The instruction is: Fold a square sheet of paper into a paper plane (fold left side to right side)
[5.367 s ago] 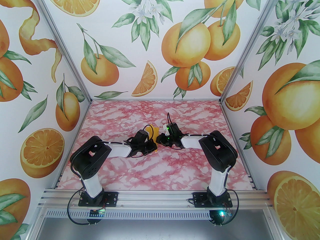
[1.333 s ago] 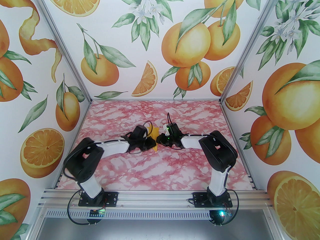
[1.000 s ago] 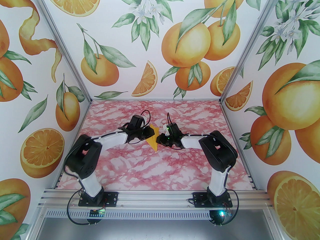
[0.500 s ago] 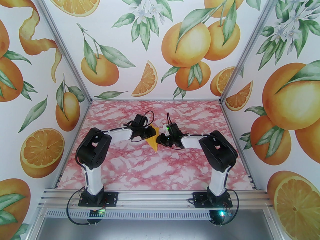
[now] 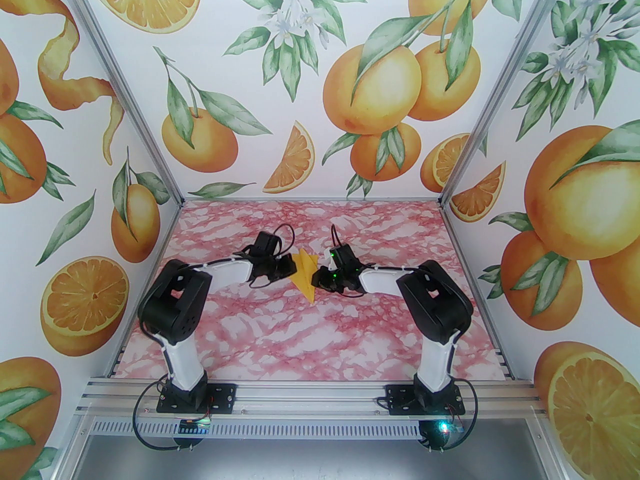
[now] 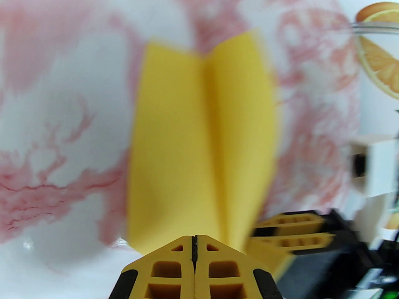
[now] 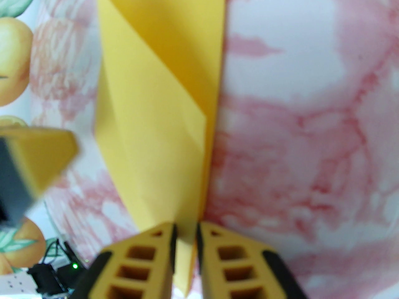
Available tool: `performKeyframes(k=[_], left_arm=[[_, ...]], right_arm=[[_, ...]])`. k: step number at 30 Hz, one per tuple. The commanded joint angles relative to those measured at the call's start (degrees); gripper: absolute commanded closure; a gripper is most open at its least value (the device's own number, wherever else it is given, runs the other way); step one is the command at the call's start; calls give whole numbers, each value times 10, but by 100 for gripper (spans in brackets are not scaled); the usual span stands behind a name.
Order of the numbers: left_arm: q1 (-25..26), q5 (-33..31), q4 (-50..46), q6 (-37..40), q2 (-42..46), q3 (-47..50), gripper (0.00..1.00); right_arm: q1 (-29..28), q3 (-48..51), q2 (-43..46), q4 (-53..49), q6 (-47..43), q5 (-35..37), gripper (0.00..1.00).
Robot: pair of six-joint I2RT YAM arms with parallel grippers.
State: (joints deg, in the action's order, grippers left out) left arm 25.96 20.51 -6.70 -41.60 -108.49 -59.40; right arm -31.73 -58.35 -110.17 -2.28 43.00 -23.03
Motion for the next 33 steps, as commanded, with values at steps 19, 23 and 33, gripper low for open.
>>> performKeyframes(k=[19,23,33], left_arm=[[13,7,7,-8,-12,5,96],[13,-7,-19,5,22,-21,93],[30,25,-5,7,13,-82,90]], right_arm=[[-26,-45,-50,-139,-22,22,82],[-26,-47,-55,-144,-23,21,82],[-28,-50,-62,-145,-22,18,82]])
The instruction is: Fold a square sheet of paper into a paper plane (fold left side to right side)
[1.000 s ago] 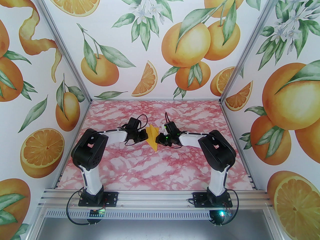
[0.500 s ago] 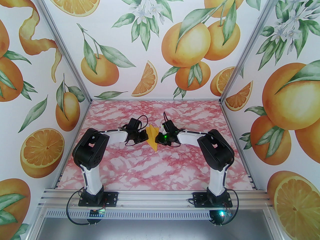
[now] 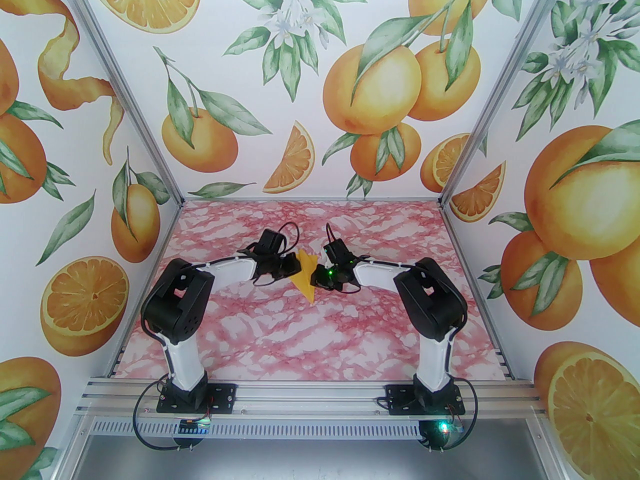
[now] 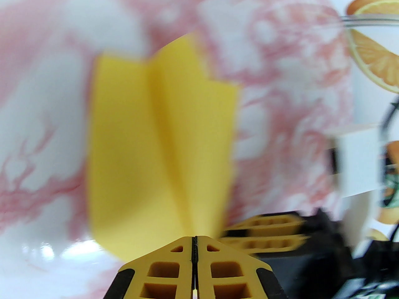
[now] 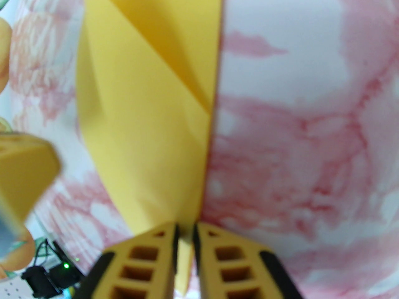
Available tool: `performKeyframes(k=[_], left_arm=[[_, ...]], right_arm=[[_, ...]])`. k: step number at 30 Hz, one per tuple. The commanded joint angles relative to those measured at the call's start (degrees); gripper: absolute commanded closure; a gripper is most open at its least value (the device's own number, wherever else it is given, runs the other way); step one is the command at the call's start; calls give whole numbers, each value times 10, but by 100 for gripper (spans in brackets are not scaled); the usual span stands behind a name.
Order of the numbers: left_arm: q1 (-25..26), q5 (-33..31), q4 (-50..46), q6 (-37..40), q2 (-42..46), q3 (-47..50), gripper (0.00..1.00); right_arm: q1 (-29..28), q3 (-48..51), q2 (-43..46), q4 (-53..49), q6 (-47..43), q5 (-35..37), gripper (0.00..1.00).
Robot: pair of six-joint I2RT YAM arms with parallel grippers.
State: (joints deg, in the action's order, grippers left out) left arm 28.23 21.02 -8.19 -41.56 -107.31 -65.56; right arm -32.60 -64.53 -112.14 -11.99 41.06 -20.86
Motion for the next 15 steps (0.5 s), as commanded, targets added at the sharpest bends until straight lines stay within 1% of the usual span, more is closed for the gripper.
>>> performKeyframes(k=[1,9,15], left_arm=[[9,24,11,5,-6,-26,89],[14,44,43,-18,-53,-41,89],[10,28,24,-14,-75,-41,89]], right_arm=[[-19,11,-43,-48,-3,-4,82],[-19,16,-43,-46,-3,-3,82],[-19,18,-41,-43,-1,-4,82]])
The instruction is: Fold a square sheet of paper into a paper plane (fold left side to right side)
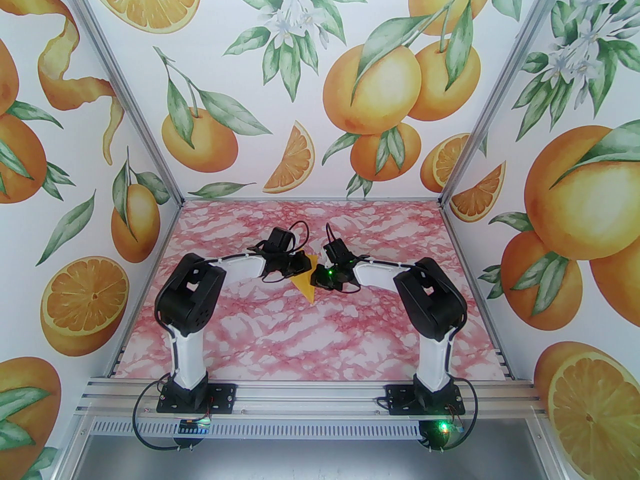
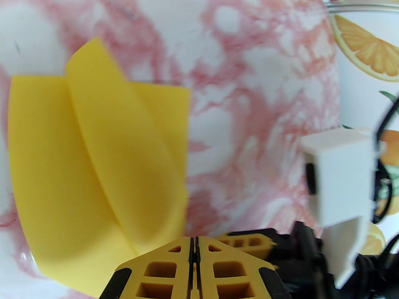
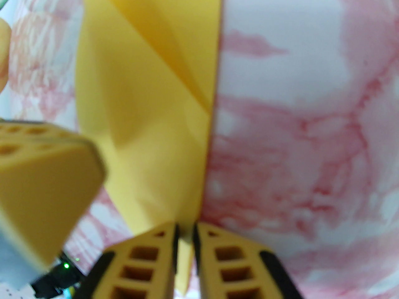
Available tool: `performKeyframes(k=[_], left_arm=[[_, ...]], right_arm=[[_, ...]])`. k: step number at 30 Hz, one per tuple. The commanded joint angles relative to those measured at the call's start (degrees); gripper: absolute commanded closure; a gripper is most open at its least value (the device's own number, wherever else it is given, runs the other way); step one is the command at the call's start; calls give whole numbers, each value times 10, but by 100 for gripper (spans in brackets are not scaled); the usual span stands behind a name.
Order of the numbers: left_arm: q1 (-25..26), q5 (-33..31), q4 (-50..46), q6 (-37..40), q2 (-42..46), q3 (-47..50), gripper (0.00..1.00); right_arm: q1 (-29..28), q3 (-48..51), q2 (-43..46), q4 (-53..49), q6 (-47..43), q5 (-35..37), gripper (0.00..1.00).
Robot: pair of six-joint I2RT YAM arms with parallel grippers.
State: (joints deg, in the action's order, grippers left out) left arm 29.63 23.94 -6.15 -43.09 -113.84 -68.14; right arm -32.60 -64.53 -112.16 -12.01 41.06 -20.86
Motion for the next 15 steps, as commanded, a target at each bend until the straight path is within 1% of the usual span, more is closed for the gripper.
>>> performKeyframes(k=[1,9,15], left_arm=[[-4,-5,0,5,-11,-16,89],[-5,-31,-38,27,-18,-24,89],[-6,-34,-40,30,-29,-23,89]], right_arm=[[-19,19,-40,-43,-1,-4,82],[-19,22,-39,-39,0,-5,82],[-19,25,-39,-38,0,-5,82]])
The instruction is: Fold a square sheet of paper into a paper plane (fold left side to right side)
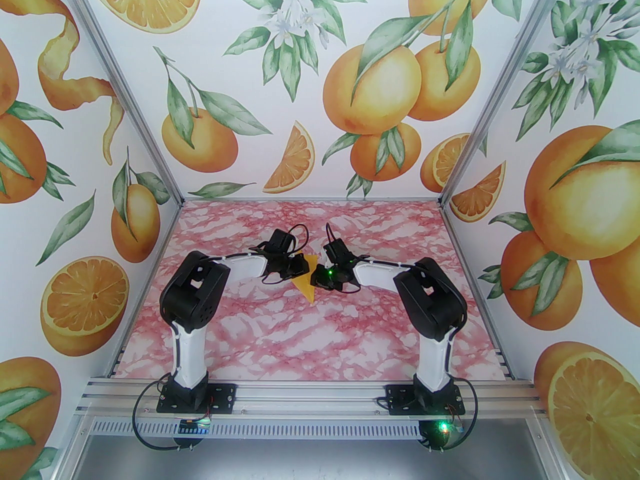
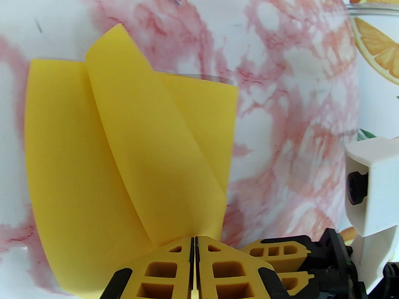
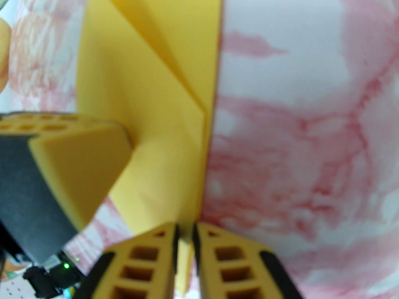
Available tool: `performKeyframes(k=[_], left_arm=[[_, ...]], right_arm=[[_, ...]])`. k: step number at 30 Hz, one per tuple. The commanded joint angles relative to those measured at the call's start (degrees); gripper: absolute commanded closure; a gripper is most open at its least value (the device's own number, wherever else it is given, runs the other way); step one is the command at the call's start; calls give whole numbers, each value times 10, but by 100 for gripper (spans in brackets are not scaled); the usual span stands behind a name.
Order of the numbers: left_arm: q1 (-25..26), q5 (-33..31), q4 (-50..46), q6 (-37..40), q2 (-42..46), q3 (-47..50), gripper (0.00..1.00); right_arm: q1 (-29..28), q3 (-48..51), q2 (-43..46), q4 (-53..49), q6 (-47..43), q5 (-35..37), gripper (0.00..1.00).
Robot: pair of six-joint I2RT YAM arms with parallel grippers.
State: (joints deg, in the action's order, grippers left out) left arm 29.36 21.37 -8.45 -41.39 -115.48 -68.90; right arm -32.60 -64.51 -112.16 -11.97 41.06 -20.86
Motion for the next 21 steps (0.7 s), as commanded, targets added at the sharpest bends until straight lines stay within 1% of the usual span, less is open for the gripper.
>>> performKeyframes(k=[1,20,21], left_arm=[[-3,-7,-16,14,-14,-16,89],[3,2,-19,15,-23,-21,88],[3,3,-18,15,-21,-21,88]], right_arm=[[-19,24,-39,-39,0,-5,82],[-19,31,-37,-34,2,-2,83],[-19,32,-37,-34,2,-2,85]])
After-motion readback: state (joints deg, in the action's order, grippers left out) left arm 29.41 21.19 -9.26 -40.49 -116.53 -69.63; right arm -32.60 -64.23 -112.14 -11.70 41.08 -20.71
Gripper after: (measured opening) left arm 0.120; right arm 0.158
